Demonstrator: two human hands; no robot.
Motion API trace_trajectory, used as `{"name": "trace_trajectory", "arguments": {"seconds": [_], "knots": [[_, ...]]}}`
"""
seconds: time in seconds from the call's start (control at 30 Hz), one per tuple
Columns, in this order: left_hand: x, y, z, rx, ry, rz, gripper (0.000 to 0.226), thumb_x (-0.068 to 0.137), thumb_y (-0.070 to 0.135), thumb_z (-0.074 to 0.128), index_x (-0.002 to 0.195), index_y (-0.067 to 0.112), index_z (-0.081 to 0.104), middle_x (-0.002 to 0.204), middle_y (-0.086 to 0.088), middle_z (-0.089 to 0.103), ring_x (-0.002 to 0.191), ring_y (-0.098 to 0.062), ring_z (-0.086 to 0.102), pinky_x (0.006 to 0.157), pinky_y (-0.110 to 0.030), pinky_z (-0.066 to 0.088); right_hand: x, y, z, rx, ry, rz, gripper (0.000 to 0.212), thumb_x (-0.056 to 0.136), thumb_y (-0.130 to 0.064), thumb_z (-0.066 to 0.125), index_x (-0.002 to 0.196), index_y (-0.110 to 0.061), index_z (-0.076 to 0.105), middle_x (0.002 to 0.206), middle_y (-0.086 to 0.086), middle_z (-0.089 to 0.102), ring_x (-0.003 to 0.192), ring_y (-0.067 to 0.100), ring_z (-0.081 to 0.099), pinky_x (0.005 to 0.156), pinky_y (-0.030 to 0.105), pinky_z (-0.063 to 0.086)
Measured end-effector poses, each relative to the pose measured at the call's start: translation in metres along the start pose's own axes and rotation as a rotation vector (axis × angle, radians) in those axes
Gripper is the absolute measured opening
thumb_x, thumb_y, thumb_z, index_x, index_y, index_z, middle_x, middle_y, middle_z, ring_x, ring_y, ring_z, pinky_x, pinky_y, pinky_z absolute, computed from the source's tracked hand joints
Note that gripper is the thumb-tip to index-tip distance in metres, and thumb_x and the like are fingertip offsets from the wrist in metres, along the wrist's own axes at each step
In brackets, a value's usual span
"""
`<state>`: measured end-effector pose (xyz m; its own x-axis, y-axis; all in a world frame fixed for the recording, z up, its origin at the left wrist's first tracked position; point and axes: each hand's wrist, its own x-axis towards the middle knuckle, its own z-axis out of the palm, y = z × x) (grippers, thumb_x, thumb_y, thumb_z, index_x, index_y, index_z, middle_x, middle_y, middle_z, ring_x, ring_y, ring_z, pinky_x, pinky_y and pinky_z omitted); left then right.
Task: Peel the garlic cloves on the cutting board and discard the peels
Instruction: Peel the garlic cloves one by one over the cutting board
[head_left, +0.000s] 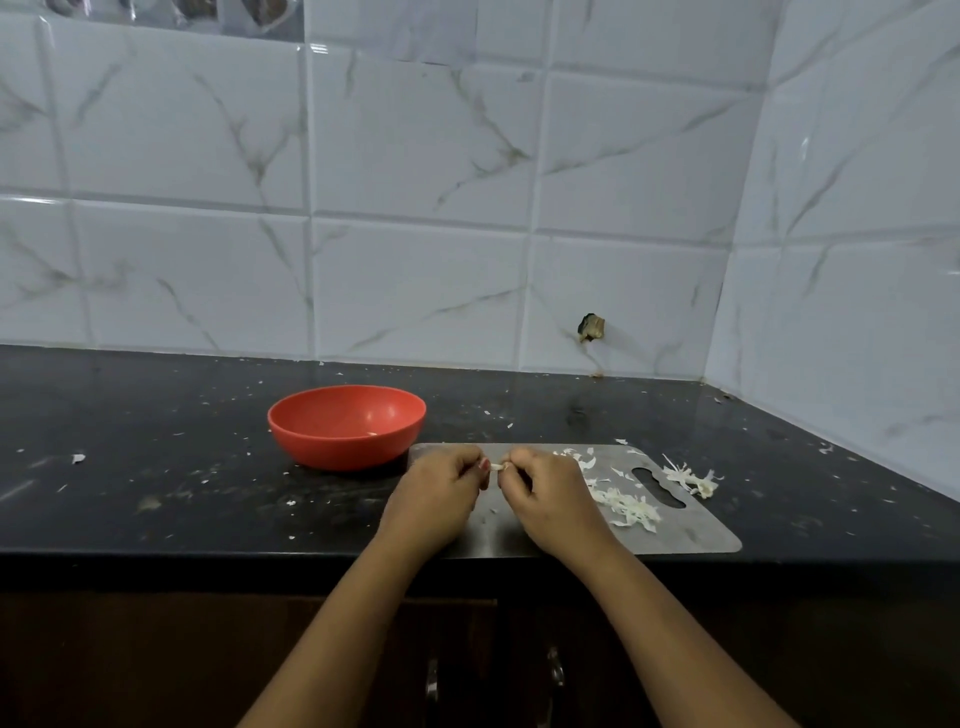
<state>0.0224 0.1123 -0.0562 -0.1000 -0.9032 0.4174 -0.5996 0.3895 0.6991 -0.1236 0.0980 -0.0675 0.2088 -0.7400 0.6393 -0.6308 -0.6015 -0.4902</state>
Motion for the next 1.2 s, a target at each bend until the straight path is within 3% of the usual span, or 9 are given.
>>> {"name": "trace_trajectory", "arguments": {"seconds": [0.1,0.23,0.33,0.43,0.57,0.63,0.8,0.93,1.2], "knots": [[-0.004,0.005,0.009,0.294,0.122,0.019,0.026,0.096,0.031,0.044,0.072,0.023,0.050,0.081,0.004,0.061,0.077,-0.019,0.058,0.065,-0.032,0.043,0.000,0.000,0.002,-0.121,0.018,0.027,0.032,0.091,-0.012,0.051,0.060,-0.010,0.042,0.052,-0.004,0.037,0.052,0.015,0.036,0.054,0.034,0.029],[0.000,0.005,0.015,0.084,0.092,-0.036,0.034,0.096,0.026,0.047,0.062,0.022,0.050,0.067,0.003,0.059,0.067,-0.016,0.058,0.067,-0.035,0.045,0.002,-0.003,0.001,-0.060,0.061,0.110,0.038,0.088,-0.009,0.052,0.054,-0.014,0.035,0.048,-0.003,0.035,0.047,0.011,0.030,0.048,0.025,0.024],[0.004,0.004,0.013,-0.078,0.044,-0.092,0.035,0.097,0.021,0.048,0.063,0.021,0.057,0.056,0.006,0.057,0.051,-0.002,0.050,0.060,-0.027,0.041,0.002,-0.007,-0.006,0.043,0.044,0.190,0.030,0.088,-0.008,0.051,0.059,-0.003,0.052,0.055,0.011,0.053,0.048,0.008,0.037,0.048,0.022,0.030],[0.003,0.006,0.016,-0.081,0.047,-0.086,0.032,0.097,0.020,0.049,0.068,0.019,0.061,0.058,0.007,0.061,0.046,0.002,0.049,0.062,-0.027,0.042,0.003,-0.010,-0.010,0.131,0.009,0.275,0.026,0.089,-0.008,0.050,0.068,0.002,0.063,0.058,0.006,0.059,0.044,0.004,0.043,0.044,0.015,0.032],[-0.002,0.004,0.016,0.033,0.170,-0.079,0.028,0.094,0.023,0.053,0.067,0.025,0.061,0.065,0.011,0.067,0.055,-0.005,0.057,0.069,-0.031,0.052,0.007,-0.001,-0.011,0.140,0.113,0.401,0.026,0.089,-0.010,0.048,0.072,0.006,0.060,0.064,0.013,0.061,0.052,0.010,0.046,0.045,0.017,0.031],[-0.001,0.002,0.014,-0.015,0.197,-0.097,0.025,0.092,0.025,0.058,0.068,0.026,0.065,0.067,0.014,0.069,0.054,-0.006,0.058,0.071,-0.034,0.055,0.007,0.003,-0.013,0.173,0.117,0.435,0.026,0.090,-0.010,0.047,0.075,0.005,0.062,0.065,0.007,0.062,0.054,0.009,0.050,0.048,0.016,0.035],[-0.002,0.001,0.015,-0.014,0.208,-0.075,0.020,0.088,0.026,0.064,0.069,0.029,0.068,0.072,0.013,0.070,0.057,-0.011,0.061,0.070,-0.039,0.055,0.005,0.002,-0.012,0.318,0.063,0.425,0.013,0.091,-0.015,0.060,0.082,-0.012,0.069,0.076,0.003,0.071,0.063,0.007,0.061,0.058,0.020,0.048],[-0.003,-0.001,0.017,0.013,0.231,-0.056,0.018,0.089,0.024,0.064,0.071,0.028,0.068,0.073,0.011,0.070,0.060,-0.008,0.062,0.068,-0.041,0.056,0.004,0.000,-0.014,0.451,0.028,0.429,0.018,0.095,-0.010,0.053,0.099,-0.015,0.070,0.084,0.001,0.073,0.063,0.004,0.060,0.057,0.018,0.047],[-0.003,-0.002,0.017,0.028,0.218,-0.039,0.013,0.088,0.022,0.065,0.078,0.027,0.071,0.076,0.012,0.070,0.065,-0.004,0.062,0.069,-0.035,0.055,0.003,-0.003,-0.010,0.139,-0.011,0.280,0.016,0.089,-0.011,0.060,0.079,-0.009,0.073,0.072,0.008,0.071,0.056,0.008,0.054,0.053,0.019,0.042]]}}
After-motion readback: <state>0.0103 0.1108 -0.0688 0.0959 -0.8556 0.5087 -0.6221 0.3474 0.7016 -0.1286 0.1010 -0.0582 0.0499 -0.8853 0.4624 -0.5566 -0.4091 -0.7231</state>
